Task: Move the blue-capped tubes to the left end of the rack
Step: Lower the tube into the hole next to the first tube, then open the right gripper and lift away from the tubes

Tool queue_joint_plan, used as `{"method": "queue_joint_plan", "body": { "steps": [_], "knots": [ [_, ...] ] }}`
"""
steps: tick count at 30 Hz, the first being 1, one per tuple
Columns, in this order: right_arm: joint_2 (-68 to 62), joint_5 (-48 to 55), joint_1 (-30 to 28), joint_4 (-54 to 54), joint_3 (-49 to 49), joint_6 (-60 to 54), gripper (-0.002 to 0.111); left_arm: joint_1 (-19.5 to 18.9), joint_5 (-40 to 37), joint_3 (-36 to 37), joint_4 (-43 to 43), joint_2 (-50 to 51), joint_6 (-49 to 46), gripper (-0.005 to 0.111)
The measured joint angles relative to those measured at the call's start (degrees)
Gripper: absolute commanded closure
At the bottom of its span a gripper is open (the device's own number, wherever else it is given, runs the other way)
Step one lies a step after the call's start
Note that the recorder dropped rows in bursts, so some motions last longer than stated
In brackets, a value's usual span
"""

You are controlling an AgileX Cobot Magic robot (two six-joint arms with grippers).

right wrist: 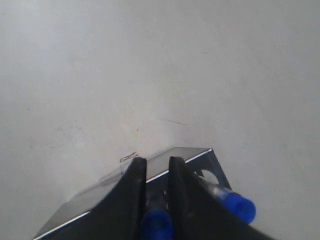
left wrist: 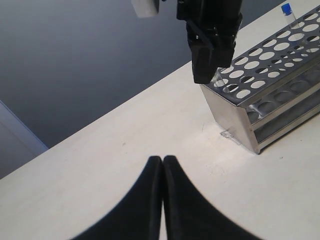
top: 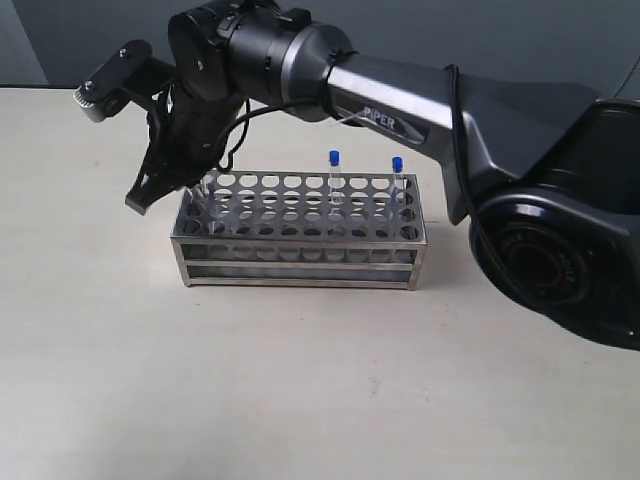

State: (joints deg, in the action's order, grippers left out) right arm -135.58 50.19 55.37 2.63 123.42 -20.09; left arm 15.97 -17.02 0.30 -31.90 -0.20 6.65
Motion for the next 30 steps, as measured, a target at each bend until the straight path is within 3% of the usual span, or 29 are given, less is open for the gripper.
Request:
{"method": "queue_joint_plan", "body": {
  "steps": [7, 15, 30],
  "knots": [
    [-0.1, 1.1, 0.0, -1.9, 0.0, 2.7, 0.106, 0.0, 0.0, 0.0, 0.0, 0.0, 0.0, 0.106],
    [-0.1, 3.1, 0.1, -2.9, 0.0, 5.9, 0.070, 0.0, 0.0, 0.0, 0.0, 0.0, 0.0, 0.106],
    [4.4, 5.9, 0.1, -3.1, -0.1, 7.1, 0.072, 0.0, 0.0, 0.0, 0.0, 0.0, 0.0, 0.106]
  ]
}}
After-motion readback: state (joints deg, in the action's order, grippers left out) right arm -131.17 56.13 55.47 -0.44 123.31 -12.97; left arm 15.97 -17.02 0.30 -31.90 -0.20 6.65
